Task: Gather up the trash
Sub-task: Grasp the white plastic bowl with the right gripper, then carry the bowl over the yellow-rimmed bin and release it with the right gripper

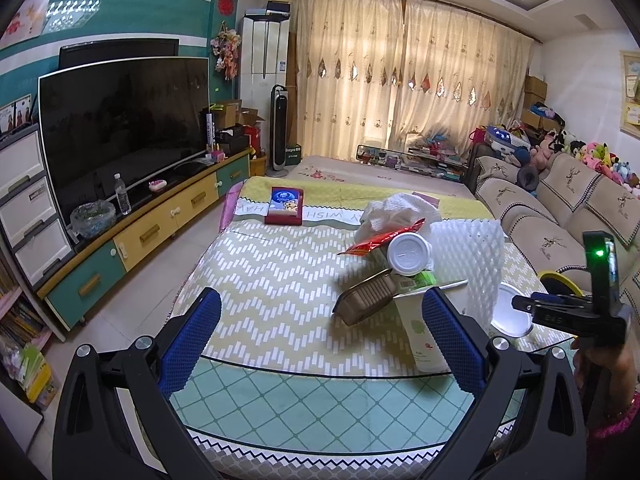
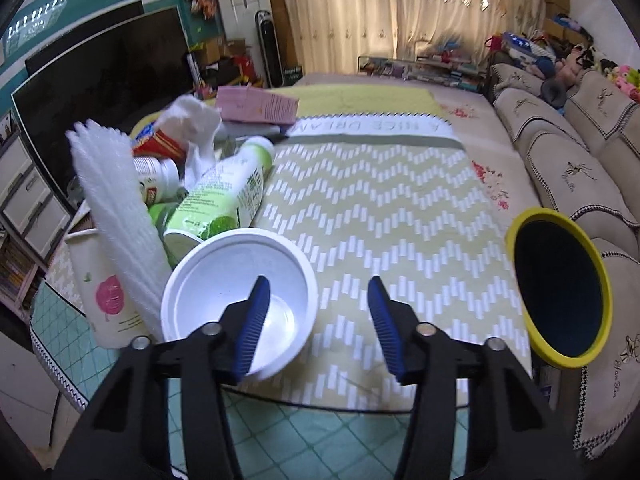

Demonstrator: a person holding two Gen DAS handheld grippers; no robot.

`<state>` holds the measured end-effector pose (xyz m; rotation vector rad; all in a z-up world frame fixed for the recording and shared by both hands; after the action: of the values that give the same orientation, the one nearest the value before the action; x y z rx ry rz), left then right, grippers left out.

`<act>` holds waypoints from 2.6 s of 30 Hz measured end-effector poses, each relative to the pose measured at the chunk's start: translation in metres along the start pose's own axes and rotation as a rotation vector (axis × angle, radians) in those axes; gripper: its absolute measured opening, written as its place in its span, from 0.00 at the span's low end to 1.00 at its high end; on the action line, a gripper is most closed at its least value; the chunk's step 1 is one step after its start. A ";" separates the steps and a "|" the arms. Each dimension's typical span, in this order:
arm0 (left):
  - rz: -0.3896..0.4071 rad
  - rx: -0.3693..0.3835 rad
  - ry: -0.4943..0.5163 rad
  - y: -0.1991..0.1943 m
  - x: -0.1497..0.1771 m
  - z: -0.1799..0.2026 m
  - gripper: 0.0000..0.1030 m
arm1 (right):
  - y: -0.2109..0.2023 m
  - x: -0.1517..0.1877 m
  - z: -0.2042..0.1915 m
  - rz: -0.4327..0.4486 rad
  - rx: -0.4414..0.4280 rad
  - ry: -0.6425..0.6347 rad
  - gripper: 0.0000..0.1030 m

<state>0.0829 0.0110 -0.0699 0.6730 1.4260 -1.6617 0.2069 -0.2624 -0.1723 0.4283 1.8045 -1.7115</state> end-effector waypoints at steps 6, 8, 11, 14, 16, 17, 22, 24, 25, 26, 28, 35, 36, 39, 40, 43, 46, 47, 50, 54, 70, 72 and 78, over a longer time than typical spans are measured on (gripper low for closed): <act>-0.024 0.005 -0.004 0.009 0.004 -0.002 0.96 | 0.019 0.000 -0.003 -0.042 -0.048 0.016 0.11; -0.027 0.006 -0.005 0.010 0.005 -0.002 0.96 | 0.020 0.002 -0.002 -0.038 -0.060 0.028 0.11; -0.030 0.011 -0.008 0.012 0.006 -0.002 0.96 | 0.017 0.003 0.001 -0.027 -0.089 0.050 0.10; -0.031 0.015 -0.006 0.014 0.007 0.000 0.96 | 0.011 0.003 0.007 -0.012 -0.095 0.073 0.08; -0.032 0.016 -0.002 0.014 0.008 0.001 0.96 | 0.006 0.004 0.014 0.006 -0.096 0.090 0.08; -0.032 0.019 0.001 0.014 0.008 0.002 0.96 | 0.003 0.004 0.018 0.015 -0.092 0.098 0.08; -0.028 0.030 0.020 0.013 0.010 0.009 0.96 | -0.017 0.007 0.054 0.071 -0.046 0.166 0.08; -0.027 0.034 0.027 0.014 0.011 0.011 0.96 | -0.028 0.010 0.082 0.097 -0.004 0.218 0.08; -0.027 0.037 0.029 0.014 0.012 0.013 0.96 | -0.032 0.012 0.095 0.107 0.017 0.242 0.08; -0.028 0.040 0.032 0.014 0.012 0.014 0.96 | -0.035 0.014 0.110 0.115 0.042 0.268 0.08; -0.031 0.046 0.037 0.014 0.013 0.017 0.96 | -0.043 0.020 0.146 0.131 0.106 0.330 0.08; -0.050 0.067 0.068 0.020 0.018 0.032 0.96 | -0.026 0.057 0.257 0.049 0.303 0.495 0.08; -0.052 0.069 0.075 0.021 0.019 0.035 0.96 | -0.017 0.063 0.270 0.022 0.322 0.511 0.08; -0.054 0.076 0.091 0.023 0.021 0.043 0.96 | 0.006 0.075 0.297 -0.048 0.349 0.539 0.08; -0.055 0.079 0.098 0.023 0.022 0.047 0.96 | 0.014 0.078 0.304 -0.067 0.356 0.543 0.08; -0.061 0.087 0.114 0.024 0.024 0.054 0.96 | 0.039 0.088 0.321 -0.126 0.374 0.557 0.09; -0.074 0.096 0.132 0.028 0.026 0.062 0.96 | 0.060 0.093 0.329 -0.172 0.387 0.556 0.13; -0.078 0.103 0.137 0.029 0.026 0.065 0.96 | 0.065 0.094 0.332 -0.183 0.391 0.552 0.13; -0.089 0.122 0.151 0.032 0.028 0.074 0.96 | 0.071 0.095 0.334 -0.198 0.403 0.536 0.16; -0.107 0.154 0.181 0.036 0.031 0.092 0.96 | 0.067 0.090 0.327 -0.177 0.397 0.517 0.23; -0.152 0.183 0.269 0.096 0.013 0.194 0.96 | -0.007 0.084 0.260 0.008 0.328 0.463 0.34; -0.178 0.152 0.255 0.112 0.012 0.195 0.96 | -0.013 0.085 0.256 0.026 0.319 0.462 0.37; -0.244 0.117 0.180 0.149 0.013 0.184 0.68 | -0.023 0.087 0.249 0.058 0.293 0.464 0.38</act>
<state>0.2237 -0.1731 -0.1199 0.7543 1.5987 -1.9255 0.1773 -0.5235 -0.2036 1.0654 1.8197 -1.9585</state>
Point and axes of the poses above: each gripper's, at about its wrist camera, not at the fingertips, and y roughly the way its jaws point, z to its right, x to its underside, the point moved 7 cm from there along y, roughly the way its jaws point, and after that the axes turned 10 degrees about -y, right-handed, at the moved point
